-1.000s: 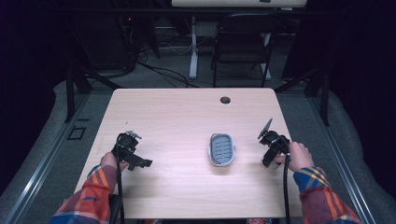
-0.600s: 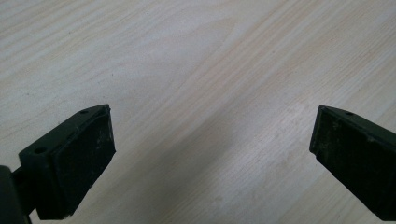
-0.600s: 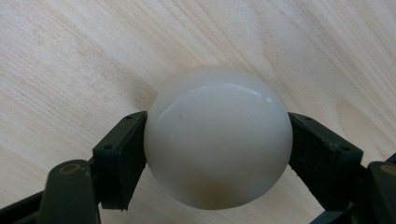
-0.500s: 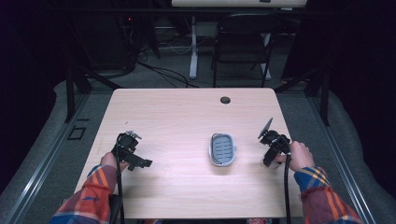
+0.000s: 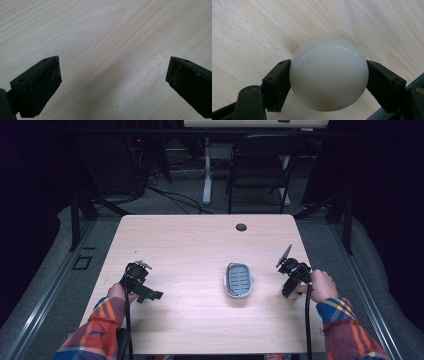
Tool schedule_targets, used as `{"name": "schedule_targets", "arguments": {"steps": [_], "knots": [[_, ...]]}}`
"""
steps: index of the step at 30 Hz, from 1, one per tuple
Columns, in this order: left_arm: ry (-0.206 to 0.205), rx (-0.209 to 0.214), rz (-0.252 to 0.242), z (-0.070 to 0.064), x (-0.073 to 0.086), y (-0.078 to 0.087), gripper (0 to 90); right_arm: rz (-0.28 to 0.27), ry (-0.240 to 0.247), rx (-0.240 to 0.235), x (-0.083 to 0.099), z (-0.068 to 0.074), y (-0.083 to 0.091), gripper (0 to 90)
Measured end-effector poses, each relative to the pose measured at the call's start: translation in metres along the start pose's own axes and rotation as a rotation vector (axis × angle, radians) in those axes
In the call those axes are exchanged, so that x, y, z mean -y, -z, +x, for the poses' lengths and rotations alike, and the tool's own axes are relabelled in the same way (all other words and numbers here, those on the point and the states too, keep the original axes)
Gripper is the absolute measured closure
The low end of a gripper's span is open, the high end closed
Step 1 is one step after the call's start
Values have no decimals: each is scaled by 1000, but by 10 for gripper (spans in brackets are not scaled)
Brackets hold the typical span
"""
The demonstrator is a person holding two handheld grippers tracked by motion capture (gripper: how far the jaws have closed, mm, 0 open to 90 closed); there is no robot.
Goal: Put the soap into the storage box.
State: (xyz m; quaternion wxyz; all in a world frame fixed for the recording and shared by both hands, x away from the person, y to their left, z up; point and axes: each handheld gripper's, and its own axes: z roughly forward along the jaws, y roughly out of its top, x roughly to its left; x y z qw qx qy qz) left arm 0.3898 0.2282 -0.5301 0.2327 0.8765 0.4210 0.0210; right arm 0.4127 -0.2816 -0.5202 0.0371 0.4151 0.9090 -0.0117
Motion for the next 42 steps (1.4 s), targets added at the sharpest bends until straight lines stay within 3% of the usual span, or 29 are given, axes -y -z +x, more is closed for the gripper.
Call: {"name": "schedule_targets", "arguments": {"steps": [3,7,8,16,17,21,24,26,33,37,38,42], "knots": [[-4,0,-2,0,-1,-1,0,-31,-3,-2,0,2,2,241],[-5,1,-7,-1,0,1,0,-17,11,5,-3,4,7,241],[-4,1,-8,0,0,1,0,-46,-6,3,-3,6,6,242],[-9,-1,-6,-2,-1,1,0,-22,42,10,-12,11,15,242],[-6,-1,-8,-2,-1,1,0,-36,29,7,-12,12,14,242],[-4,-1,-7,-2,0,1,0,-21,54,3,-16,13,18,242],[-6,-1,-2,-1,-1,-1,0,-39,40,-1,-18,14,19,242],[-9,-2,-2,-1,-1,-1,0,-31,64,2,-21,14,22,242],[-9,1,-7,-1,-1,0,0,-35,70,-7,-31,16,29,242],[-12,1,-7,-2,-2,0,0,-72,59,-8,-36,20,36,242],[-12,1,-9,-2,-2,0,0,-40,90,1,-39,19,40,242],[-11,2,-11,-1,-1,0,0,-53,80,-6,-42,22,44,242]]}}
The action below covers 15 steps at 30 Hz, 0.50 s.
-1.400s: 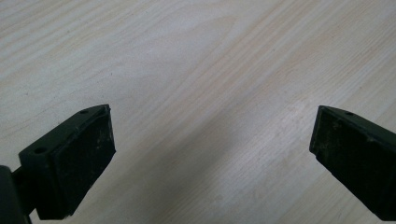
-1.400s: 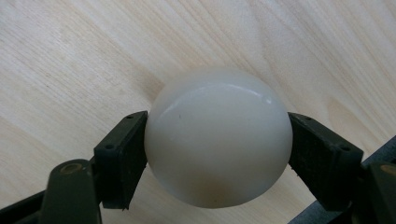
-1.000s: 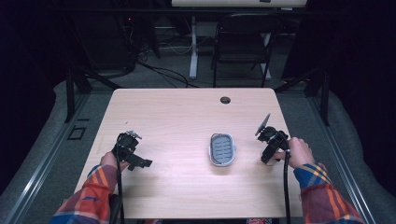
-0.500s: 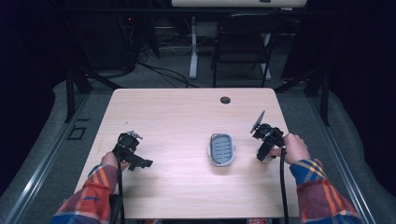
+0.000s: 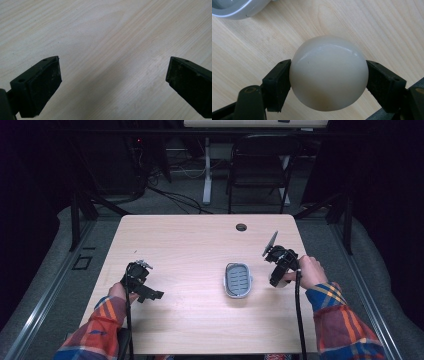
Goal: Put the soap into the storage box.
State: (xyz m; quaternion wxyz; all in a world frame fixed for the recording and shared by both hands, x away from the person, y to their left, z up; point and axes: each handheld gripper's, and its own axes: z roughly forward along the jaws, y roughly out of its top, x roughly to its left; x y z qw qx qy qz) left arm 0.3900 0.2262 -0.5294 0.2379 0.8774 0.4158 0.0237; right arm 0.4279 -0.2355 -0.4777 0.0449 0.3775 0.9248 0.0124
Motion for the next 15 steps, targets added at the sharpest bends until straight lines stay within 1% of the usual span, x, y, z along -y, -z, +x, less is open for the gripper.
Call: {"name": "schedule_targets", "arguments": {"steps": [1,6,8,13,14,15], "knots": [[0,1,0,0,0,0,0,11,18,5,-3,-1,3,242],[-1,2,0,0,0,0,0,8,9,5,-7,0,4,242],[-2,1,0,0,0,0,0,16,21,9,-10,0,6,242],[1,5,1,0,0,0,0,12,30,7,-15,2,8,243],[0,3,-2,0,0,0,0,23,40,18,-17,3,10,242],[0,3,-2,0,0,0,0,23,40,18,-17,3,10,242]]}}
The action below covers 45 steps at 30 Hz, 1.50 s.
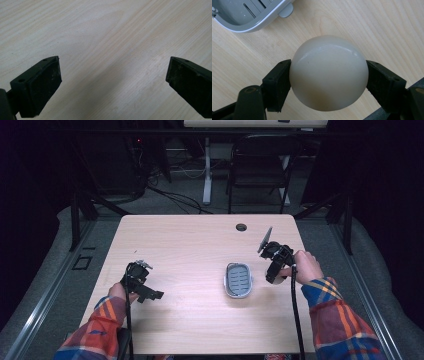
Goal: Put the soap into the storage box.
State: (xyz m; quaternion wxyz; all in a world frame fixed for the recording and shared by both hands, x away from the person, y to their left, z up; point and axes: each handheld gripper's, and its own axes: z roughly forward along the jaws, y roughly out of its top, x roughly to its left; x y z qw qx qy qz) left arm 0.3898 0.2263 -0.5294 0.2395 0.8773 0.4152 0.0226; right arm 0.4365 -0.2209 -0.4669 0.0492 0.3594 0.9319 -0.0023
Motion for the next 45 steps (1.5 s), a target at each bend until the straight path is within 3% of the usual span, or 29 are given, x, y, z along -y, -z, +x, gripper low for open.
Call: {"name": "schedule_targets", "arguments": {"steps": [7,26,45], "knots": [[-1,2,1,-1,0,0,0,-10,-8,-2,-6,1,4,243],[-2,4,2,-1,0,0,0,-32,33,12,-27,13,22,243],[2,7,0,0,1,0,0,-29,124,16,-62,37,29,243]]}}
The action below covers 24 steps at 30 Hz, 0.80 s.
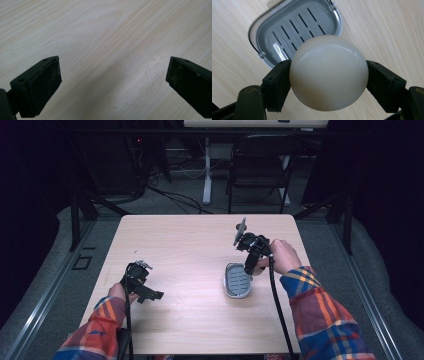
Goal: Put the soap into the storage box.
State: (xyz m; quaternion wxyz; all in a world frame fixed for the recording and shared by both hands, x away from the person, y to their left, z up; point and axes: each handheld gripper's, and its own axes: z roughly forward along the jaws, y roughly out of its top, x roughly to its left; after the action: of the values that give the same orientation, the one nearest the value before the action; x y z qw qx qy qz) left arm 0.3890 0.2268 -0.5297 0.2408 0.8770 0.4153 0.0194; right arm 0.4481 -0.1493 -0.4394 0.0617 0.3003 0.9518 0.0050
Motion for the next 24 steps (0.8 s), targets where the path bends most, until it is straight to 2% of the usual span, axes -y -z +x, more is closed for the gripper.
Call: {"name": "schedule_targets", "arguments": {"steps": [3,7,14,16,24], "knots": [[1,2,3,0,0,-1,0,-2,20,-12,-10,7,-4,243],[2,6,-3,1,0,0,0,21,36,-19,-18,10,-9,243],[2,3,2,1,0,-1,0,17,55,-39,-27,15,-18,243],[1,5,1,1,0,0,0,30,78,-49,-33,21,-23,242],[1,5,1,1,0,0,0,41,81,-63,-36,25,-36,242]]}}
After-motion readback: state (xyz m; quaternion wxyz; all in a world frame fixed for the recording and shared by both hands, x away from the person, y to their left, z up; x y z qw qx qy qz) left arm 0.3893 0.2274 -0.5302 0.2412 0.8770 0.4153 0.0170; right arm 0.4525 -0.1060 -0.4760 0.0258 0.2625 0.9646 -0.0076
